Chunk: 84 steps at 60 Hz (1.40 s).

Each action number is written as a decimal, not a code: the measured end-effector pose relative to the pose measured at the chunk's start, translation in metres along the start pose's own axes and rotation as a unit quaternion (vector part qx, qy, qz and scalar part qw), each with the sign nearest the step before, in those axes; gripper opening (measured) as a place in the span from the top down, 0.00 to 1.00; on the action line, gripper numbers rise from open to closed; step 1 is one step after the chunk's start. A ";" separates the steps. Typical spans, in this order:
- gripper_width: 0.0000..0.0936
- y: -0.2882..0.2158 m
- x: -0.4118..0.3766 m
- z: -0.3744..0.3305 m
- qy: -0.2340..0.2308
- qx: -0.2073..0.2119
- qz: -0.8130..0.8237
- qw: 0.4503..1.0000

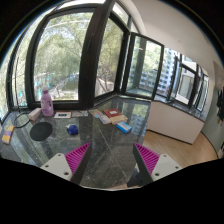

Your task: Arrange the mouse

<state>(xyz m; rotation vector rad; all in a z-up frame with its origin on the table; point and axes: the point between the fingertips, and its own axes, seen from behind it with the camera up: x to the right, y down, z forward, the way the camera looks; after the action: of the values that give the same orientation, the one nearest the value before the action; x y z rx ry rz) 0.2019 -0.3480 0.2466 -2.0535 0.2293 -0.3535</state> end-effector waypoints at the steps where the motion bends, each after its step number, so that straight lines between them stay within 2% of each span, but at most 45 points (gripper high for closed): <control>1: 0.09 0.003 0.000 0.000 0.000 -0.006 0.000 1.000; 7: 0.09 0.030 -0.004 0.005 -0.004 -0.043 -0.006 0.999; 12: 0.08 0.071 -0.016 0.055 -0.014 -0.071 -0.011 0.997; 24: 0.08 0.116 -0.094 0.141 -0.087 -0.117 -0.025 0.989; 30: 0.08 0.109 -0.138 0.187 -0.121 -0.115 -0.027 0.986; 38: 0.08 0.076 -0.196 0.250 -0.162 -0.080 -0.042 0.983; 46: 0.08 0.055 -0.240 0.309 -0.184 -0.065 -0.059 0.979; 69: 0.09 0.035 -0.278 0.403 -0.183 -0.076 -0.079 0.977; 74: 0.15 0.032 -0.280 0.412 -0.189 -0.079 -0.067 0.976; 81: 0.43 0.032 -0.291 0.415 -0.209 -0.081 -0.053 0.973; 84: 0.46 0.031 -0.291 0.416 -0.203 -0.076 -0.059 0.974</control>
<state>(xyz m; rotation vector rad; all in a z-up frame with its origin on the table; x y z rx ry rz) 0.0711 0.0674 -0.0159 -2.2431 -0.1195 0.0193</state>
